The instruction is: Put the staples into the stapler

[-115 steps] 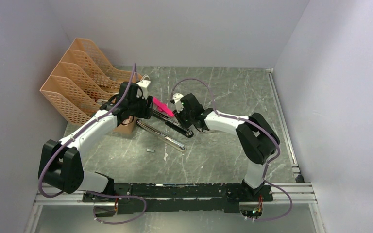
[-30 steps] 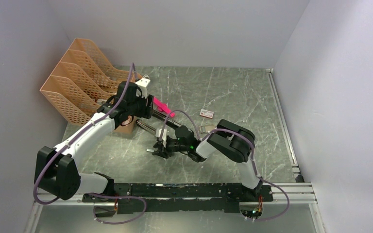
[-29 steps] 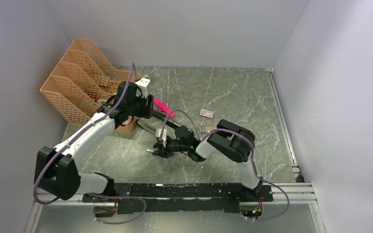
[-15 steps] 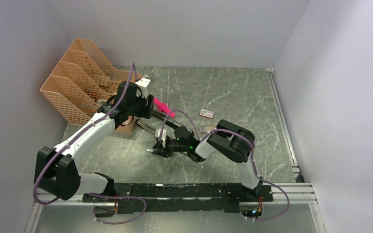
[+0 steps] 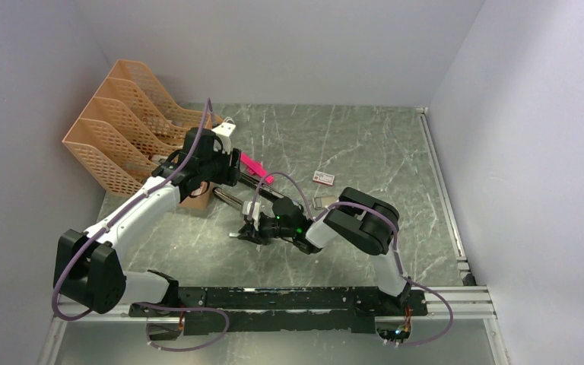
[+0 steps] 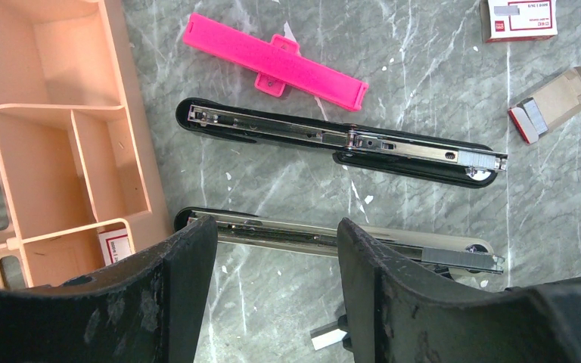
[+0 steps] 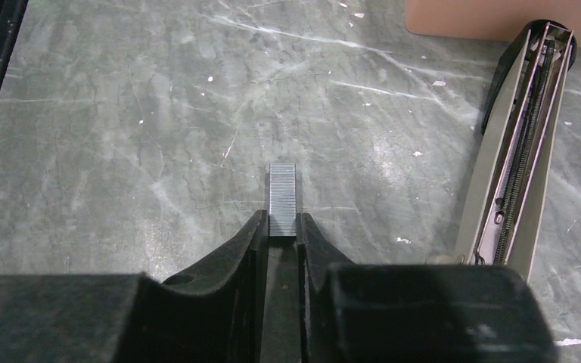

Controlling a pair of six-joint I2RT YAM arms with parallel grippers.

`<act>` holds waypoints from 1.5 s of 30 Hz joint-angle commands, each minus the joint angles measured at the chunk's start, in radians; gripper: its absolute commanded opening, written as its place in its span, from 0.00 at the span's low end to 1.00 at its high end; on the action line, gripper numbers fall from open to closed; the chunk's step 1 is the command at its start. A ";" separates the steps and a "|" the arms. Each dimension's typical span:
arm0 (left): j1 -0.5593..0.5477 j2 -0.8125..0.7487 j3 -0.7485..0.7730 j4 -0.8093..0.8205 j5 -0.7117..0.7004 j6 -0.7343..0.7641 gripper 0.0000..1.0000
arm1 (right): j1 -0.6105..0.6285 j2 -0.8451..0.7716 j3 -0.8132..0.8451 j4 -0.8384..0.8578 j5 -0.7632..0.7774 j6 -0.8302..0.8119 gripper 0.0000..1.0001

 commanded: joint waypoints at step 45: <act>-0.009 0.007 0.002 0.030 -0.024 0.013 0.64 | -0.337 -0.400 0.054 -0.642 0.209 -0.028 0.00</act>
